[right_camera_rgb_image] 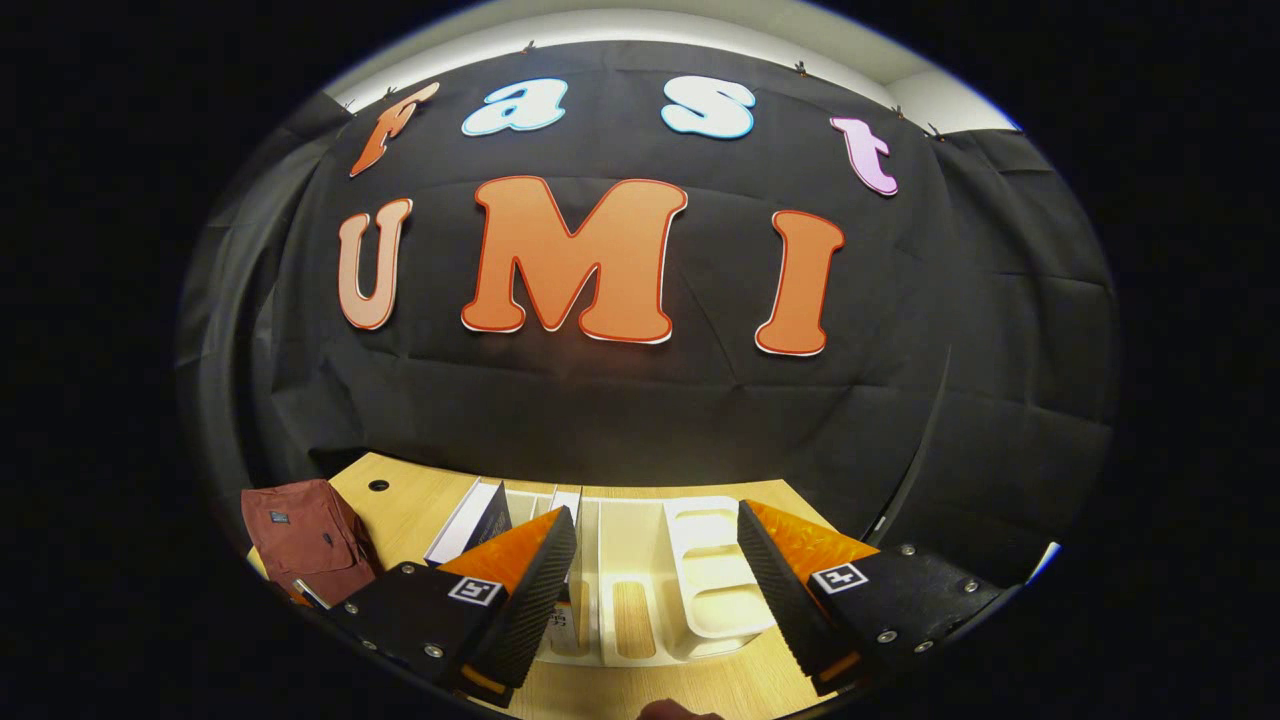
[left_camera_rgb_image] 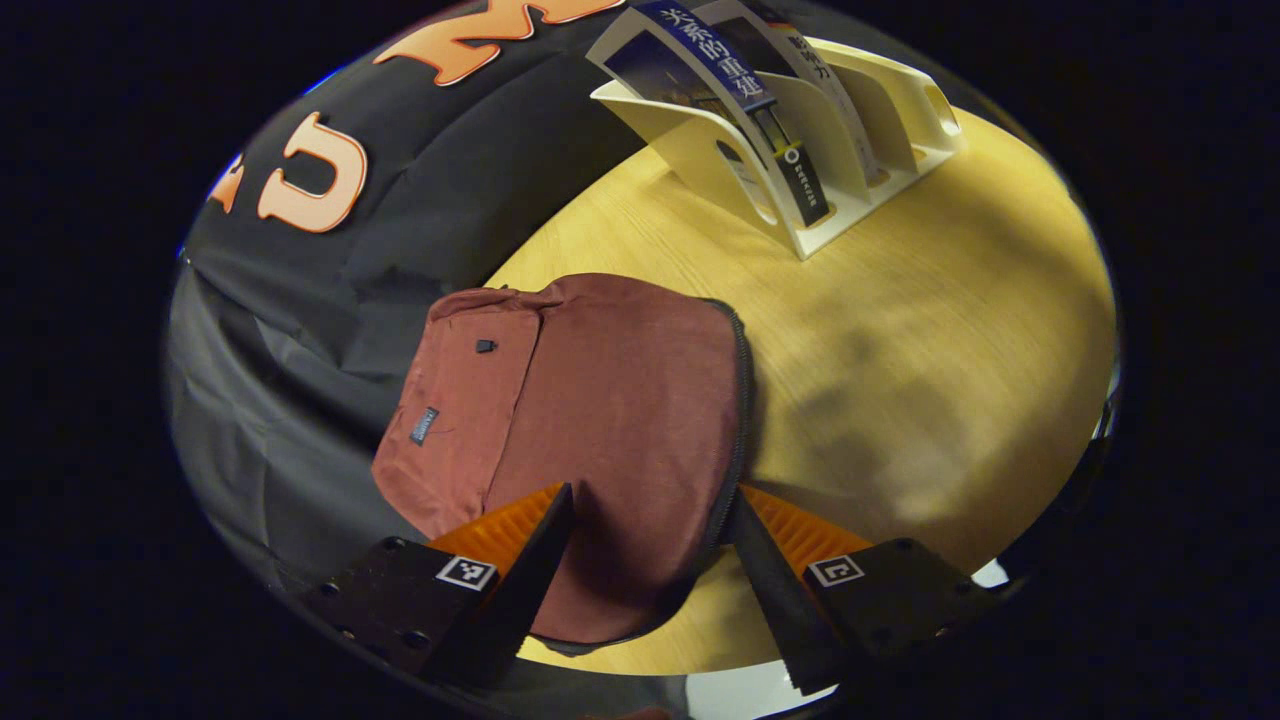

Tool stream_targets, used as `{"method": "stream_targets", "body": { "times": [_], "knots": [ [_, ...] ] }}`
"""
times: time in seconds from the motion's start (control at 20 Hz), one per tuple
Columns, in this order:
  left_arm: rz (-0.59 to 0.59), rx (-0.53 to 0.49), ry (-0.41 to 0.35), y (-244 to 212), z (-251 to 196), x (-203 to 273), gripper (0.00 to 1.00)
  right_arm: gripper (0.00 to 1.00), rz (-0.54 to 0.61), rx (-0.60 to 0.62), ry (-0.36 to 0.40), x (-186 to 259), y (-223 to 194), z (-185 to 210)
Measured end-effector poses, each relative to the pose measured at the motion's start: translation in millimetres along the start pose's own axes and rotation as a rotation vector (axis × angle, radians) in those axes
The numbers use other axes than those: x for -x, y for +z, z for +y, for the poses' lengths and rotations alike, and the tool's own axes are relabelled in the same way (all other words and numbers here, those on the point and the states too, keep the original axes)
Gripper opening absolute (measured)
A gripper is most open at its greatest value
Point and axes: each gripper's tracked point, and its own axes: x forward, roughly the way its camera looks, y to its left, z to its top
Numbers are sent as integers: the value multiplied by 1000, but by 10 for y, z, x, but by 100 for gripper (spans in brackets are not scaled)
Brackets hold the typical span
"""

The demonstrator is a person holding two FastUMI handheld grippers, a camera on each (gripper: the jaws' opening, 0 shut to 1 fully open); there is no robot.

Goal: Open the schoolbag, grab two books from the bookshelf and put them into the schoolbag.

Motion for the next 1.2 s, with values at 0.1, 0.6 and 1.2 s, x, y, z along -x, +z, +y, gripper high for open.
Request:
{"method": "stream_targets", "body": {
  "times": [0.1, 0.6, 1.2],
  "knots": [
    [-3, -50, 37, 39, 57, 31, 93, 96, 5, -2, -2, -18, -13, -5],
    [27, -88, 60, 59, 133, 9, 69, 97, 20, 12, 9, -58, -59, 53],
    [9, 20, -72, 308, 504, 94, 7, 96, 38, 24, 46, -60, -28, 208]
  ]
}}
